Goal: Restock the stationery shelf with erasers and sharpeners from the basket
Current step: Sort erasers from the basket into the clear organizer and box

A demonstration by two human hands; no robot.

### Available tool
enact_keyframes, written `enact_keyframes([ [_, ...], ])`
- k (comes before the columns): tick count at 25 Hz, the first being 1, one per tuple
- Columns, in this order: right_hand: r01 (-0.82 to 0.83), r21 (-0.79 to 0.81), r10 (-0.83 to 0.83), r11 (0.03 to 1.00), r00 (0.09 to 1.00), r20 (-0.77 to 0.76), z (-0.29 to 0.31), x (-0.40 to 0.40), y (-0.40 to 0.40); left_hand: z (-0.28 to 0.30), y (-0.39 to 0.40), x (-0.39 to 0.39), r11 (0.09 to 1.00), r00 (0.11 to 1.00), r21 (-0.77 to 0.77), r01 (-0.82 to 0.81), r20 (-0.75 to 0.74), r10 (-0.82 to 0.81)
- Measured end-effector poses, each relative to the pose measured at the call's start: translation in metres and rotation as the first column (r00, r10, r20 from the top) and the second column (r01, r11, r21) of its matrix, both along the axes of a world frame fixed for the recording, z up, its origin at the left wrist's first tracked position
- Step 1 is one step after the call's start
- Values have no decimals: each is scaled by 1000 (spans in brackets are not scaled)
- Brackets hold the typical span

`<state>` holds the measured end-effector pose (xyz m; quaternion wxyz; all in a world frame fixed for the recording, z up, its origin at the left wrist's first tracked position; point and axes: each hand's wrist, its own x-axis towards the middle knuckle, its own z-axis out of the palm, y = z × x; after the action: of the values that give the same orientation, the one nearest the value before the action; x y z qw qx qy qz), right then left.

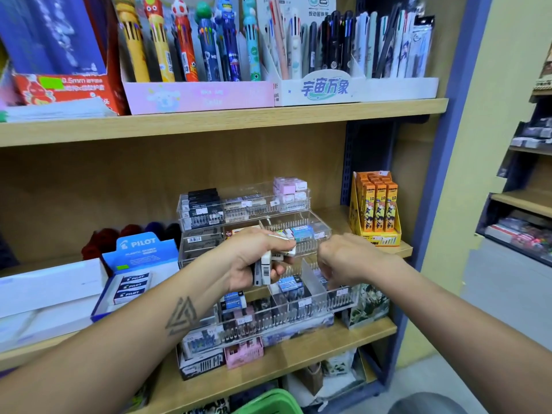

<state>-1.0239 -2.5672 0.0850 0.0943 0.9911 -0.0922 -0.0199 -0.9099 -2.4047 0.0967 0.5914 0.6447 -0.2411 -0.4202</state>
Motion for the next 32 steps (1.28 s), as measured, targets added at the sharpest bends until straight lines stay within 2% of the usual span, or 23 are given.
enact_keyframes([
  [3,17,3,-17,1000,1000,-16,-3,1,1,-2,5,1,1000,997,-21,-7,-80,5],
  [5,37,98,-35,995,999,-22,3,0,-1,-2,8,1,1000,996,-23,0,-93,-2],
  [6,25,190,-30,981,999,23,10,0,-2,-2,10,1,1000,997,-24,9,-76,-11],
  [9,-127,522,-19,844,964,267,31,5,6,-2,17,4,1000,999,-30,8,-43,-9],
  [11,-202,649,-24,733,947,322,34,10,20,-1,21,7,999,999,-43,-21,-44,19],
  [14,-211,645,-62,734,926,373,21,21,32,2,28,9,999,998,-40,-26,-55,23],
  [18,-210,704,-111,678,918,381,24,25,25,5,38,14,997,997,42,-69,32,68],
  [20,-204,701,-149,683,901,408,26,29,25,8,39,16,993,992,28,-110,67,108],
  [21,-203,752,-217,627,882,419,27,31,27,10,37,15,990,987,-1,-142,69,142],
  [24,-295,933,-442,205,823,357,39,33,35,19,23,17,959,961,-104,-265,55,272],
  [26,-319,941,-488,116,807,333,49,36,33,27,10,18,935,939,-157,-319,79,334],
  [30,-300,952,-575,55,770,276,56,54,26,38,-8,17,933,924,-175,-314,171,342],
  [32,-278,957,-563,83,779,276,54,65,18,39,-9,20,943,929,-148,-297,183,322],
])
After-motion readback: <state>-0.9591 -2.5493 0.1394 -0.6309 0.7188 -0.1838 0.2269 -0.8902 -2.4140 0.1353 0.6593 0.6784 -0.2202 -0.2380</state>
